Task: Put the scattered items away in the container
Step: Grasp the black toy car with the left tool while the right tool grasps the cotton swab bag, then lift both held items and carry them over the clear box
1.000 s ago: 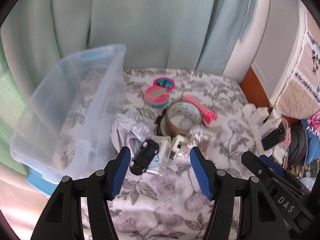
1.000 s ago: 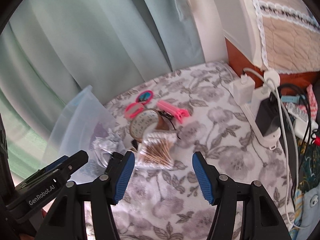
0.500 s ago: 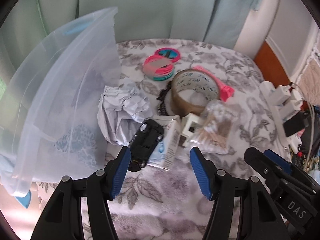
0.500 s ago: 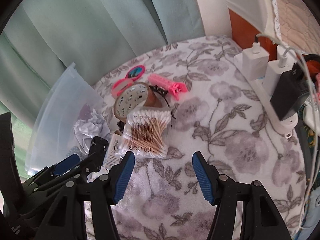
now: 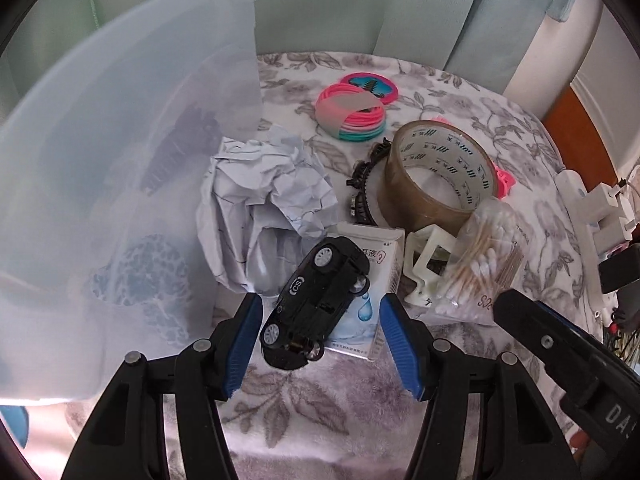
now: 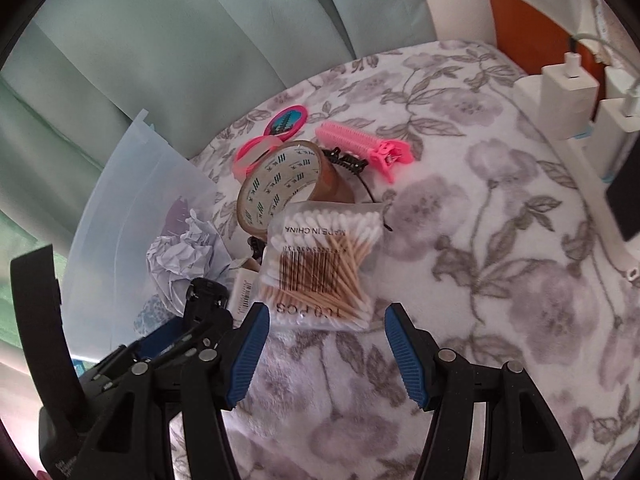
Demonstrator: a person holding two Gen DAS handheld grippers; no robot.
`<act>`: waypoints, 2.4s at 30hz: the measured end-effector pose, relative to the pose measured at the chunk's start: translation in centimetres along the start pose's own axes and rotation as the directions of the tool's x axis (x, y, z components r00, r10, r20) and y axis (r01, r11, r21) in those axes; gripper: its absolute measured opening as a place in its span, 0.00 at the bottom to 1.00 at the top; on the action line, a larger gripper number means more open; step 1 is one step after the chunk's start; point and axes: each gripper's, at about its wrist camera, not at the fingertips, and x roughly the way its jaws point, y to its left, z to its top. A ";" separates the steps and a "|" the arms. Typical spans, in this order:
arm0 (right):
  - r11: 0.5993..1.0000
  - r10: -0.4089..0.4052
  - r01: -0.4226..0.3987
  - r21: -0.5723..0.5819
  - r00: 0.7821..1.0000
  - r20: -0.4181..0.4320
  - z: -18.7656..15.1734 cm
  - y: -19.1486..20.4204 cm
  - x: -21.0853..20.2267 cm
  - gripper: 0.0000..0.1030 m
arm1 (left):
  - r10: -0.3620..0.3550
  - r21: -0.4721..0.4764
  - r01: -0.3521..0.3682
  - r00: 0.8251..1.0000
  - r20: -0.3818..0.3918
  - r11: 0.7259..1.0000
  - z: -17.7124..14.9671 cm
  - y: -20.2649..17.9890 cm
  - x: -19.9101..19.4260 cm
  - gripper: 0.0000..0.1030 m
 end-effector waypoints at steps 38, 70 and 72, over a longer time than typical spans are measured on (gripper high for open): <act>0.999 0.025 -0.026 0.046 1.000 0.016 1.6 0.5 2.3 0.46 | -0.090 -0.006 0.091 0.996 0.024 0.996 -0.1 0.7 0.1 0.32; 0.999 0.035 -0.034 -0.008 0.982 0.184 -0.9 3.7 -7.1 0.15 | -0.165 0.055 0.157 0.968 0.188 0.986 -2.2 1.2 -8.4 0.32; 0.999 0.034 -0.032 -0.014 0.980 0.198 -1.1 4.0 -7.8 0.14 | -0.169 0.057 0.161 0.964 0.203 0.985 -2.3 1.3 -9.0 0.31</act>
